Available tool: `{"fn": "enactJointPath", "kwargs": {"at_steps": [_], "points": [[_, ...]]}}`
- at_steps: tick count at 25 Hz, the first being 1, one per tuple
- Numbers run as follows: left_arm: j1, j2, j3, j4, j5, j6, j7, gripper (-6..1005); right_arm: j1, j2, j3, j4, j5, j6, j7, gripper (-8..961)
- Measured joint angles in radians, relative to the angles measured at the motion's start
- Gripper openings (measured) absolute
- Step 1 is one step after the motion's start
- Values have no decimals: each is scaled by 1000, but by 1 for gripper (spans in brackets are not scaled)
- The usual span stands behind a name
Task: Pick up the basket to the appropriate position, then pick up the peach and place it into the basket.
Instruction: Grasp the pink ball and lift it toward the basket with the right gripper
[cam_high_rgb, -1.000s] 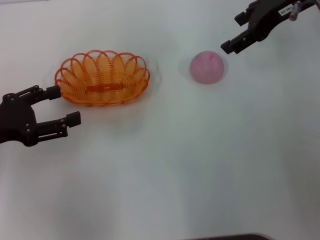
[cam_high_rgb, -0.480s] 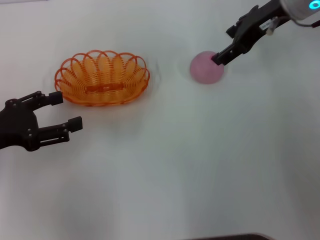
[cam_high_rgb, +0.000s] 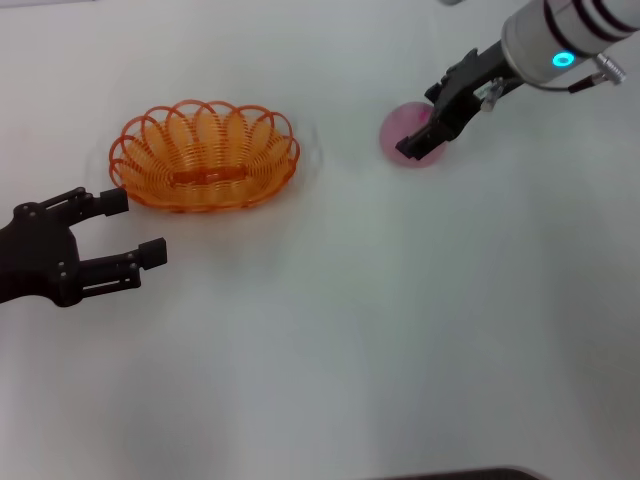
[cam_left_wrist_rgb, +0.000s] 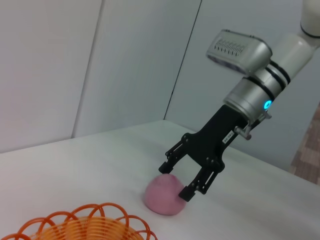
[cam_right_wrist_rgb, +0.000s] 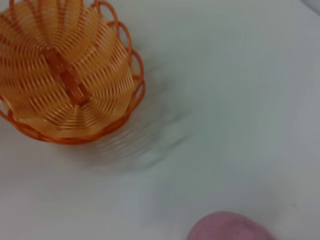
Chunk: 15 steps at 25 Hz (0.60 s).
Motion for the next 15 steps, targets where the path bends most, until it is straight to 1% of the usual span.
{"fn": "enactJointPath", "kwargs": {"at_steps": [3,15], "points": [[1,0,0,0,0,0,0,888,3,1,-14,25,2,29,0,796],[-2,0,0,-6,0,-6,1,888,4,2,-16,31,4,44,-5,792]]}}
